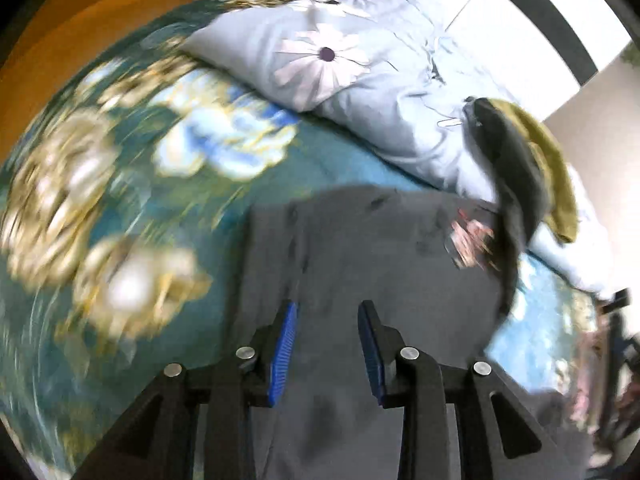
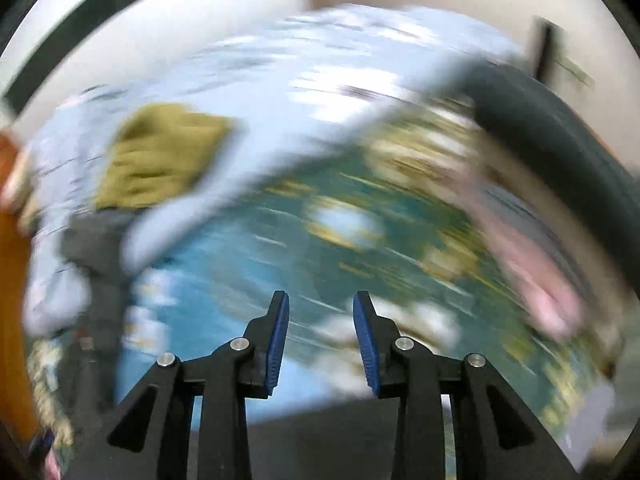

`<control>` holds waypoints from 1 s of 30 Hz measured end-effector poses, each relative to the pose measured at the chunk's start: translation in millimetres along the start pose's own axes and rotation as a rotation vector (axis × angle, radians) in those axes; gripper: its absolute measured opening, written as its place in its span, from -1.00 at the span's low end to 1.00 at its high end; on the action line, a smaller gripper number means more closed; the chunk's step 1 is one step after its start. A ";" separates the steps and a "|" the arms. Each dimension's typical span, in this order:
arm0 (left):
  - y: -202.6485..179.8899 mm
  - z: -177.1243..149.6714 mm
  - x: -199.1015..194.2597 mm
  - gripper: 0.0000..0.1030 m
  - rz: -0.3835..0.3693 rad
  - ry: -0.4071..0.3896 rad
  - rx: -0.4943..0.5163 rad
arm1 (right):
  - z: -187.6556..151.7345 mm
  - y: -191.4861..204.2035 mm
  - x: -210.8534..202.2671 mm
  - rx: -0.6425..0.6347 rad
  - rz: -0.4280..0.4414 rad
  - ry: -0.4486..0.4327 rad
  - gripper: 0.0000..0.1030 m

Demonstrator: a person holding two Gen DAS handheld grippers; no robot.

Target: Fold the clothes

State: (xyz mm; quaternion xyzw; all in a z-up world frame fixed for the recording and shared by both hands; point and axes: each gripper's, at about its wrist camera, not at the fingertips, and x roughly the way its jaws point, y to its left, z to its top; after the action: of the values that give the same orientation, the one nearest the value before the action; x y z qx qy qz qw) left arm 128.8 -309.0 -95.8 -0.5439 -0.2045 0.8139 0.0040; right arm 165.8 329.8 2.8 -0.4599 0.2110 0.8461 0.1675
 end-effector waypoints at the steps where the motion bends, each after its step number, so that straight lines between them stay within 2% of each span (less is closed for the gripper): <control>1: 0.6 9.1 12.7 -0.31 0.002 0.005 -0.032 | 11.6 34.7 12.1 -0.054 0.052 0.006 -0.26; 4: 8.3 24.4 39.2 -0.31 -0.002 0.023 -0.159 | 34.9 134.4 45.5 -0.206 0.167 0.019 -0.16; 6: 14.9 17.6 33.5 -0.31 -0.030 0.007 -0.226 | 39.7 197.8 63.3 -0.300 0.200 0.013 0.08; 8: 20.1 5.7 23.2 -0.31 -0.049 -0.011 -0.271 | 36.6 257.7 81.0 -0.411 0.196 -0.001 0.16; 11: 23.0 -16.5 5.8 -0.31 -0.040 0.024 -0.284 | 26.4 326.5 108.2 -0.554 0.147 -0.001 0.16; 14: 26.1 -32.8 -19.7 -0.31 -0.031 0.047 -0.277 | 17.3 380.0 128.0 -0.678 0.095 -0.038 0.16; 17: 29.1 -40.9 -48.3 -0.31 -0.002 0.030 -0.256 | 12.7 419.1 153.4 -0.793 -0.037 -0.074 0.16; 20: 31.4 -38.5 -66.0 -0.30 0.023 0.007 -0.251 | 16.7 432.1 175.8 -0.834 -0.104 -0.025 0.12; 23: 35.3 -34.9 -67.2 -0.29 0.037 0.002 -0.275 | 31.2 419.3 182.5 -0.774 -0.099 0.042 -0.92; 26: 36.5 -33.7 -58.8 -0.29 0.007 0.024 -0.324 | 51.2 392.4 170.0 -0.674 -0.032 0.057 -0.93; 30: 27.4 -30.8 -49.5 -0.29 -0.018 0.044 -0.328 | 82.9 321.2 123.3 -0.502 0.119 -0.008 -0.94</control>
State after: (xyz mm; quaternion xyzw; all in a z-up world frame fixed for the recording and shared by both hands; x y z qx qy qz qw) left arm 182.3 -335.3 -71.3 -0.5530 -0.3394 0.7574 -0.0733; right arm -110.5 108.6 3.7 -0.4706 0.0205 0.8821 -0.0010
